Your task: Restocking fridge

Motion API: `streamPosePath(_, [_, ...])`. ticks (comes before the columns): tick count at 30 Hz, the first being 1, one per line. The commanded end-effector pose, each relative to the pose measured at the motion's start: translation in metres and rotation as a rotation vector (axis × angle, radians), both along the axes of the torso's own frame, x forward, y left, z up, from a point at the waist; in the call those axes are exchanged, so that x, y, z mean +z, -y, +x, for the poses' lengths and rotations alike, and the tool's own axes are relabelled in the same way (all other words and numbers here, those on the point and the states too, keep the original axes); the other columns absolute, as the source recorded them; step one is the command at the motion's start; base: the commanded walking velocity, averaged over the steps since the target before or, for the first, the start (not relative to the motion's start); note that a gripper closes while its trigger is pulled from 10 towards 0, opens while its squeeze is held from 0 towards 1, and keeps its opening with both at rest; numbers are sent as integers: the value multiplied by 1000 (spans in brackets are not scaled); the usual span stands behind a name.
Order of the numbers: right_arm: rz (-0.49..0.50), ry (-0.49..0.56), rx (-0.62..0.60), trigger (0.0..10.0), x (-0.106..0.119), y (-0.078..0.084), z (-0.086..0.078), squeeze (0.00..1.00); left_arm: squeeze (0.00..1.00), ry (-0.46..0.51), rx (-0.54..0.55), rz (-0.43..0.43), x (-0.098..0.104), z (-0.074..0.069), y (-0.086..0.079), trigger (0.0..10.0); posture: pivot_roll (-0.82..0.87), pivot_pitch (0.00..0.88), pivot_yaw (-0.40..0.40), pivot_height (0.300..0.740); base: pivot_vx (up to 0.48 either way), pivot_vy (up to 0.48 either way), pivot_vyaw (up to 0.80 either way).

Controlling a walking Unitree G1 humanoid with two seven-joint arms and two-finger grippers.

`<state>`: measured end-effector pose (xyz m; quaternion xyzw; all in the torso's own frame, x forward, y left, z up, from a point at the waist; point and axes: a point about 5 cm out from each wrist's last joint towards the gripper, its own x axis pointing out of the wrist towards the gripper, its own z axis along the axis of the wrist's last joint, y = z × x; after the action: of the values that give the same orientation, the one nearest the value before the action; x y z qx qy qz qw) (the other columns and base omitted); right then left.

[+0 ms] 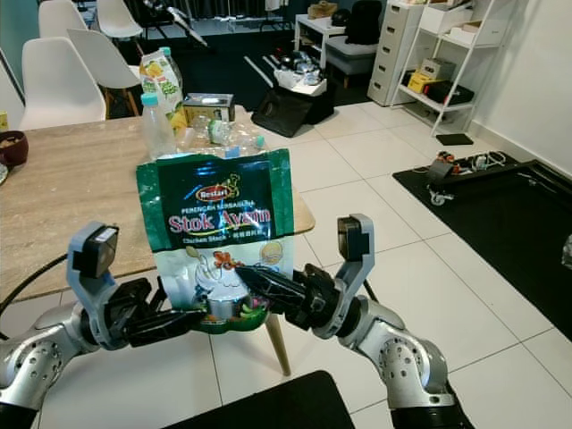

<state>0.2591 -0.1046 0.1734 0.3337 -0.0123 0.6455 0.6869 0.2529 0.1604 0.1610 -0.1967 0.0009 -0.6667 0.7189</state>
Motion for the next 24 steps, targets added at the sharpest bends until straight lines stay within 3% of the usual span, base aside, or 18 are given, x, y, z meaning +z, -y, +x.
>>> streamPosePath(1, [-7,19,36,0,1,-5,-6,0,0,4,-7,0,0,1,1,10000,-14,0,-5,740,0,0,0])
streamPosePath(18, [-69,9,32,0,-6,-10,-6,0,0,20,-27,-8,6,0,3,10000,-12,0,-7,740,0,0,0])
streamPosePath(19, [-67,10,30,0,-6,-9,-6,0,0,16,-30,-5,5,-1,3,2196,-12,0,-7,740,0,0,0])
streamPosePath(21, [-66,11,28,0,-6,-9,-6,0,0,14,-30,-3,4,-1,3,2196,-12,0,-8,740,0,0,0])
streamPosePath(22, [-64,12,27,0,-6,-9,-6,0,0,10,-43,-11,5,-2,3,0,-11,0,-9,740,0,0,0])
streamPosePath(24, [-60,13,25,0,-5,-9,-5,0,0,7,-61,-21,6,-3,3,0,-10,0,-9,740,0,0,0])
